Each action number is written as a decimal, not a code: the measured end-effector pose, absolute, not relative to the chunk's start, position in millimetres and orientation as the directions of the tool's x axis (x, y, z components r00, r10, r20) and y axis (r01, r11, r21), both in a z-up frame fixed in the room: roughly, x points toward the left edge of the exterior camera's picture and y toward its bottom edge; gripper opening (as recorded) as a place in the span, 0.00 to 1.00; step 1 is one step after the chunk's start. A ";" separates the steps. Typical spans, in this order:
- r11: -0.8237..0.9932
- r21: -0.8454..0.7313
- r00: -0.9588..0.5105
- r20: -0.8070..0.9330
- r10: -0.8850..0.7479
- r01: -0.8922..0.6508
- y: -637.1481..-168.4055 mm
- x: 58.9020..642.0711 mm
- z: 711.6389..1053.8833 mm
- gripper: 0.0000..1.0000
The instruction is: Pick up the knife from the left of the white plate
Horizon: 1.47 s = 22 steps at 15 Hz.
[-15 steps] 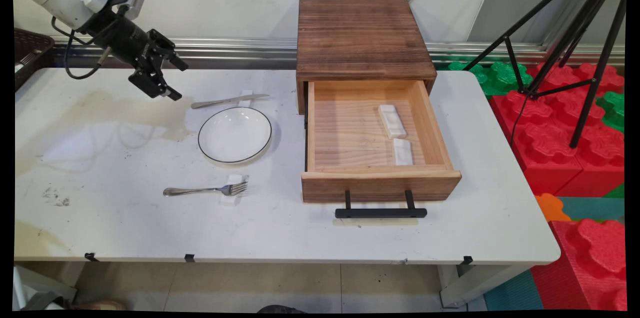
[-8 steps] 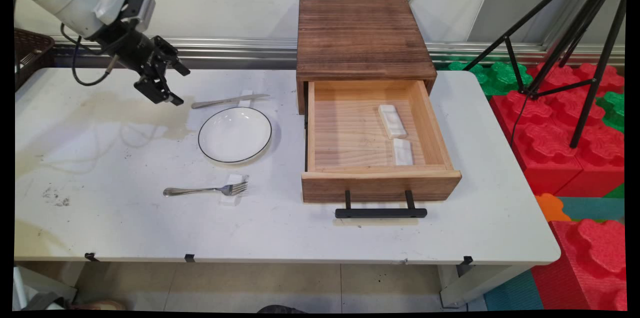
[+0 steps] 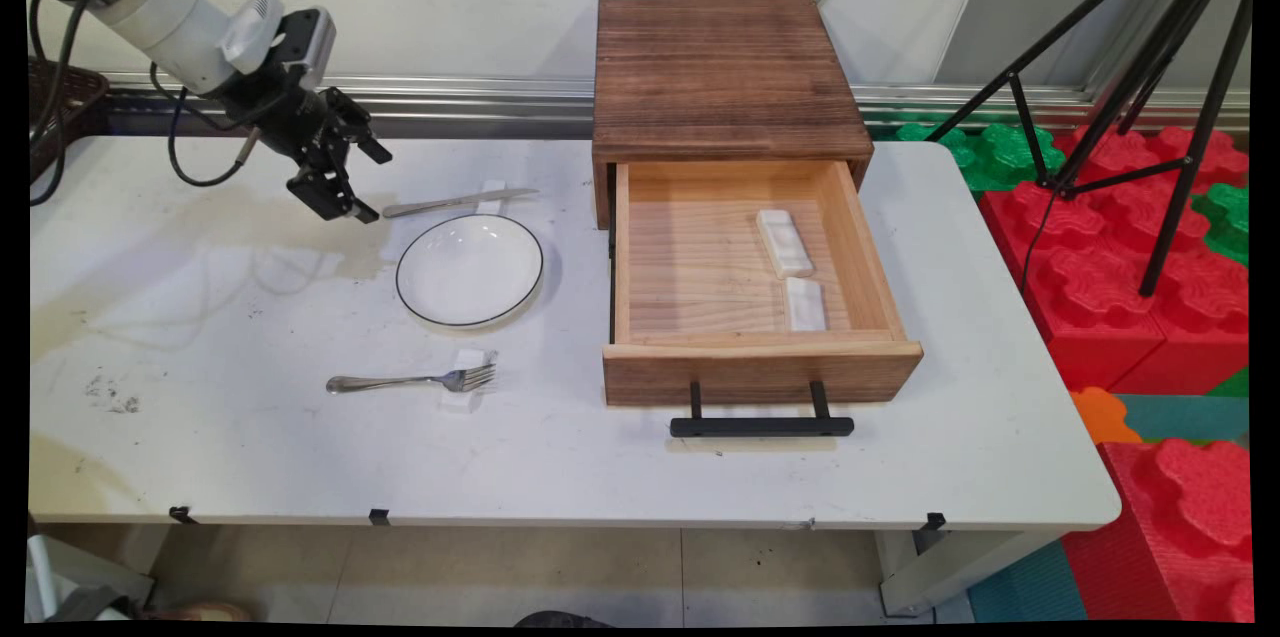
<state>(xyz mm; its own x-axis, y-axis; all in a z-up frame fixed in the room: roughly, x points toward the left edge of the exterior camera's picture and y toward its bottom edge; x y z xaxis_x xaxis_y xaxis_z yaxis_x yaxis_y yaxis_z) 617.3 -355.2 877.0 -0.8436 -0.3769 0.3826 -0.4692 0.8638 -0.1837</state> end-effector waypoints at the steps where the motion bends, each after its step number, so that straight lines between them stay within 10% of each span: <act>1: 0.864 -0.184 -0.844 0.381 -0.378 -0.469 -355.5 616.4 876.1 1.00; 22: 0.827 -0.211 -0.828 0.357 -0.431 -0.521 -396.6 611.5 841.5 1.00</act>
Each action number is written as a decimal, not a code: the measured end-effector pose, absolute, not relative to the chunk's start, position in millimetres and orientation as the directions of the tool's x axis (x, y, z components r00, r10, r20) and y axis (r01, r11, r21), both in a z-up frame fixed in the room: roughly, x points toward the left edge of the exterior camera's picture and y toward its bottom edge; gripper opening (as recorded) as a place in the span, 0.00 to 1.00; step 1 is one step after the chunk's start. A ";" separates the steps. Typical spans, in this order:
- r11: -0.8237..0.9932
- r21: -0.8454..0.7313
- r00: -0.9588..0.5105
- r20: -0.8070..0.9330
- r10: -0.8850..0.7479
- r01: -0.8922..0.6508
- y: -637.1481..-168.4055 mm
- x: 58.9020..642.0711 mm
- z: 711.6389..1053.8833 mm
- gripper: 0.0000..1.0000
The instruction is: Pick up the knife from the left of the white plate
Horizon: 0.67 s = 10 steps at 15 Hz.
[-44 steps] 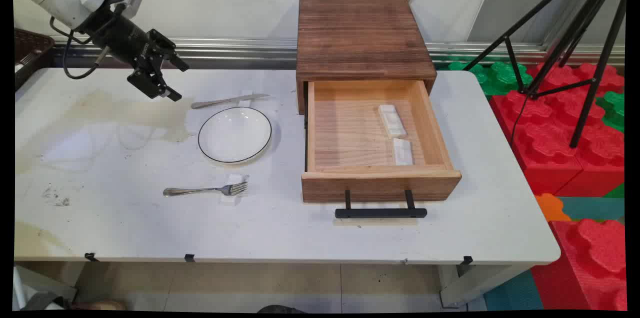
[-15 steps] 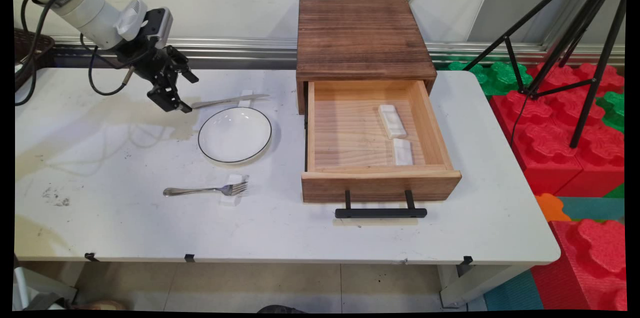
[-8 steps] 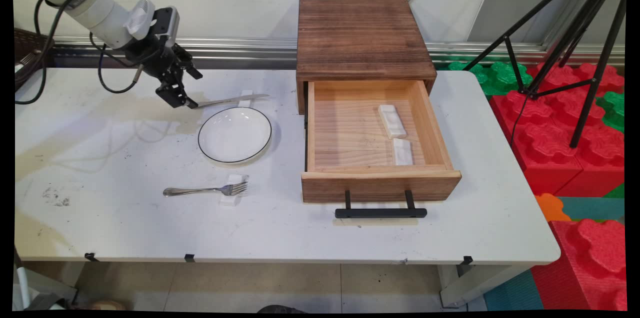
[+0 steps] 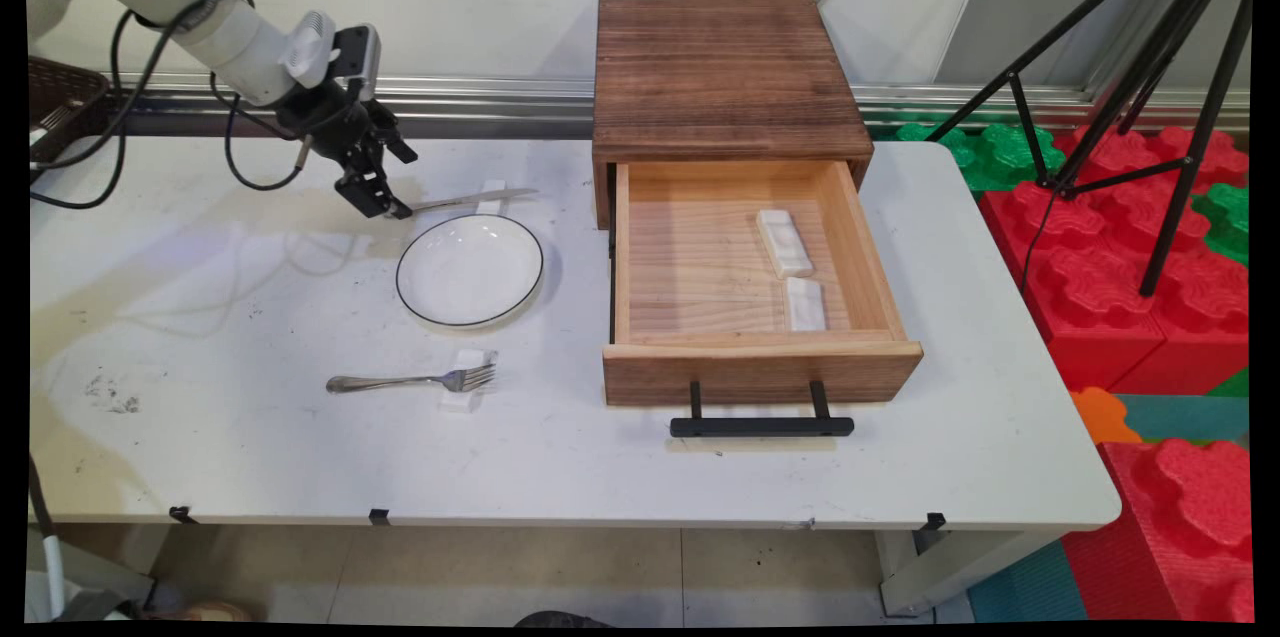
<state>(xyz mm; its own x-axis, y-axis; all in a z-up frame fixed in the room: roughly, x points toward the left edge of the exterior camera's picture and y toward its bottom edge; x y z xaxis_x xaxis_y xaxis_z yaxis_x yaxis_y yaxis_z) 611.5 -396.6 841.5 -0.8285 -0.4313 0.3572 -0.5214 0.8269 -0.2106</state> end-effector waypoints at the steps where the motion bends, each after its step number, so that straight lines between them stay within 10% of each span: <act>1: 0.825 -0.210 -0.827 0.356 -0.435 -0.524 -398.9 611.4 839.3 1.00; 10: 0.815 -0.206 -0.820 0.340 -0.460 -0.542 -427.4 613.5 815.4 1.00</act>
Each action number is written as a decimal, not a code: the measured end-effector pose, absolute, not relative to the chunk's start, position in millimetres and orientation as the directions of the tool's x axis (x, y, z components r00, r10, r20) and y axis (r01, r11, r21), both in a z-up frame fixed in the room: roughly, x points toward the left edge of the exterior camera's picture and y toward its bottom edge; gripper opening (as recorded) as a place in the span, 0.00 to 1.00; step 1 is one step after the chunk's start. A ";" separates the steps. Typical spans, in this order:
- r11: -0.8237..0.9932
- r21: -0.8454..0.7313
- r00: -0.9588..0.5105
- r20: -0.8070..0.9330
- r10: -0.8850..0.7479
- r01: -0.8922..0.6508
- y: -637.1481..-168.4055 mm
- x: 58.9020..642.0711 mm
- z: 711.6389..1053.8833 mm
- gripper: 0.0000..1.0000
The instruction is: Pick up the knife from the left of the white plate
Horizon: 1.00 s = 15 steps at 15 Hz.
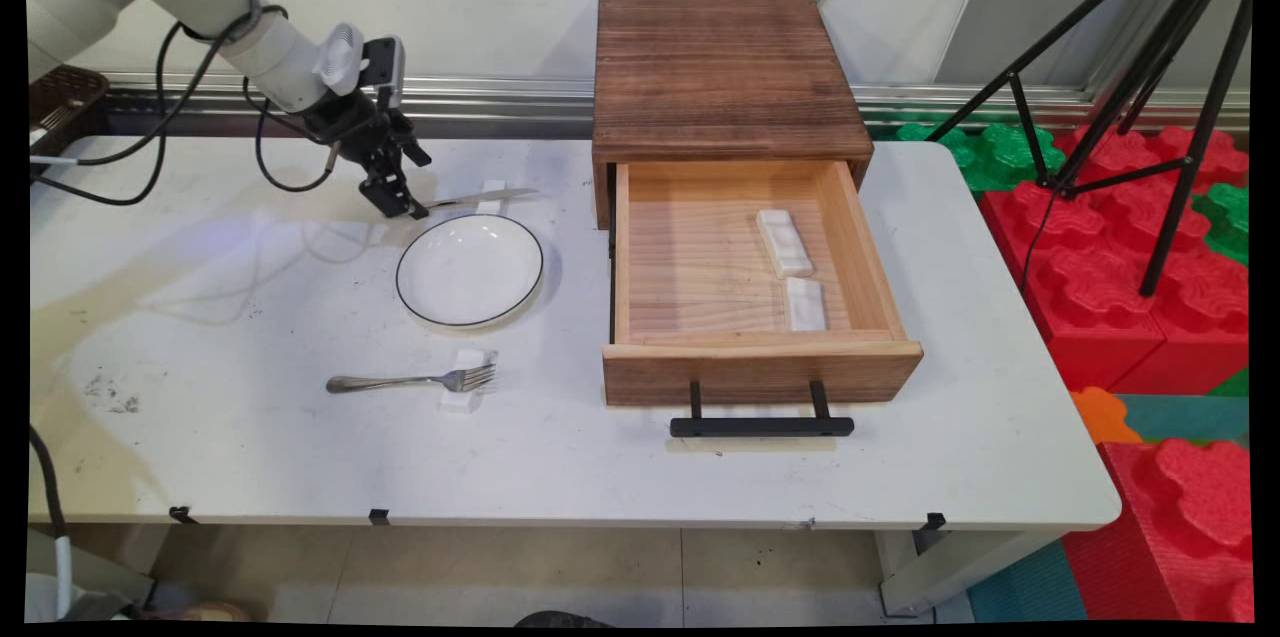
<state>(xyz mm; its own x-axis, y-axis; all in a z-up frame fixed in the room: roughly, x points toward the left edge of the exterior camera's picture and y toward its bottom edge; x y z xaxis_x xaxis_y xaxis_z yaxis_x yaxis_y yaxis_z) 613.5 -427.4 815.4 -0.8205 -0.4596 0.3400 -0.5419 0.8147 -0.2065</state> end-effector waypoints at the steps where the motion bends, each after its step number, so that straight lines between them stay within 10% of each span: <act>1: 0.815 -0.204 -0.820 0.339 -0.461 -0.542 -431.0 612.9 812.2 1.00; 14: 0.814 -0.175 -0.810 0.342 -0.477 -0.553 -460.4 603.4 788.2 1.00; 15: 0.814 -0.173 -0.809 0.341 -0.478 -0.554 -461.4 602.9 787.0 0.00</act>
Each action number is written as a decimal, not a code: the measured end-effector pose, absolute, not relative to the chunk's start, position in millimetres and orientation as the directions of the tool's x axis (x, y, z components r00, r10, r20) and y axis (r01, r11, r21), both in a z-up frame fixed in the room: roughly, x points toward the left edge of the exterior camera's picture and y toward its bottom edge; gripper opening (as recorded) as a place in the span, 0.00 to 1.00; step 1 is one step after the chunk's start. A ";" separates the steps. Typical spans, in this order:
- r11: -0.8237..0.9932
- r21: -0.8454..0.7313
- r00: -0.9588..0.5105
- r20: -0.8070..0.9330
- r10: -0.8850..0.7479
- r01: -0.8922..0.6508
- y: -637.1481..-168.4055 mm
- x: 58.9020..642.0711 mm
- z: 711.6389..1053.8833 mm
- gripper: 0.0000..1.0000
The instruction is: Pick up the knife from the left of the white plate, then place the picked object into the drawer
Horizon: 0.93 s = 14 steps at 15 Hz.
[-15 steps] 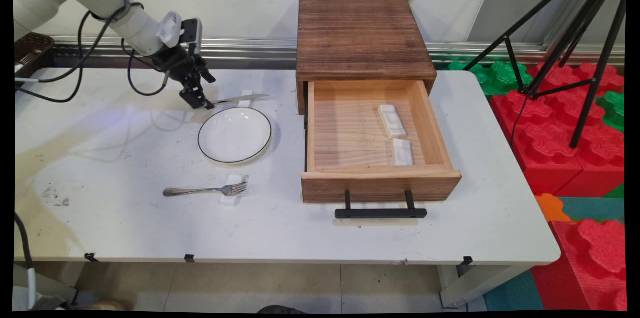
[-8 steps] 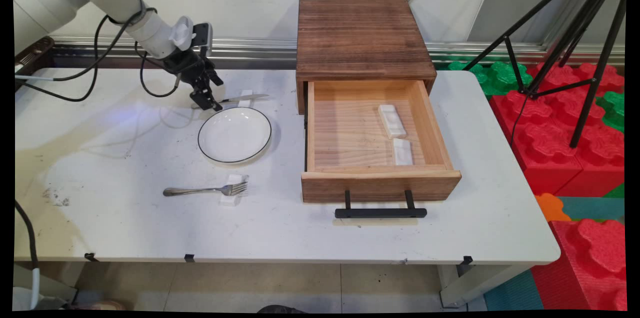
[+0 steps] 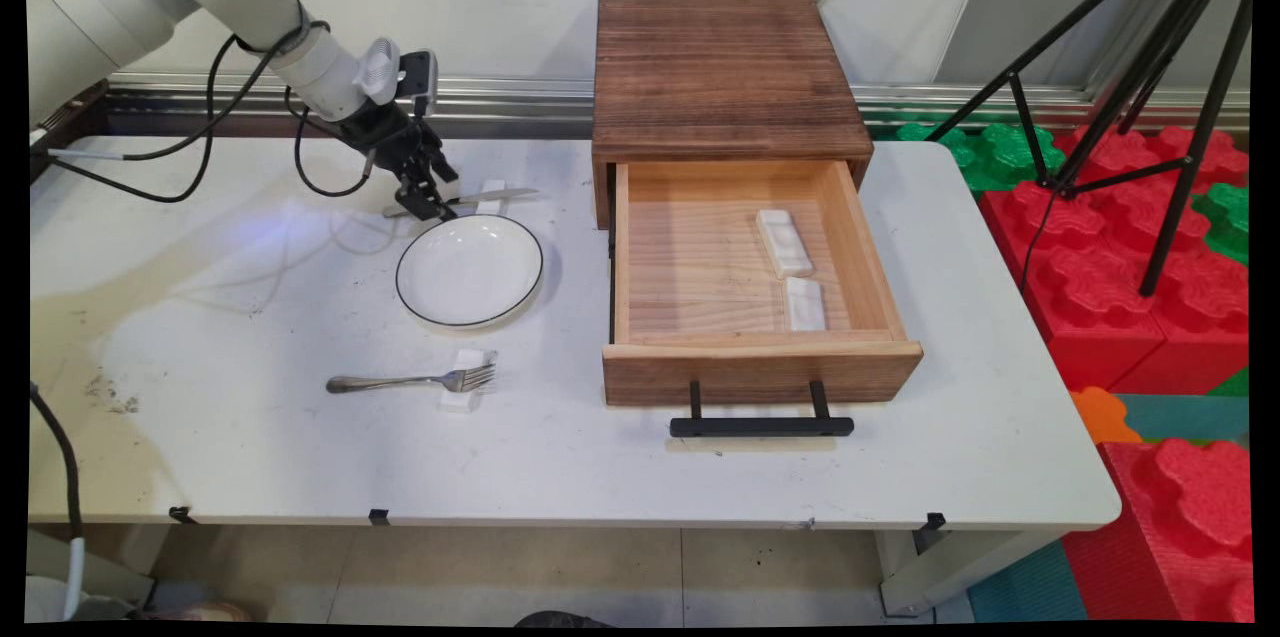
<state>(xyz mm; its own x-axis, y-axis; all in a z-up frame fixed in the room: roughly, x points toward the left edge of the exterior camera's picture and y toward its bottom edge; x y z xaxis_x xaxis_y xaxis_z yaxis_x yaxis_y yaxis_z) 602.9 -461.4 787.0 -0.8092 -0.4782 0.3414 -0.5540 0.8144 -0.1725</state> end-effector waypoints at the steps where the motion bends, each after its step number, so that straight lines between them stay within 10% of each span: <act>1: 0.814 -0.171 -0.809 0.341 -0.479 -0.555 -462.1 602.7 786.2 0.00; 14: 0.817 -0.173 -0.811 0.344 -0.474 -0.551 -467.4 607.0 793.0 0.00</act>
<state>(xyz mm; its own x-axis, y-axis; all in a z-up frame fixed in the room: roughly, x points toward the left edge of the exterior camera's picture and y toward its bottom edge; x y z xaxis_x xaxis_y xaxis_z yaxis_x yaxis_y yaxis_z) 607.0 -467.4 793.0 -0.8107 -0.4737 0.3441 -0.5507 0.8165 -0.1734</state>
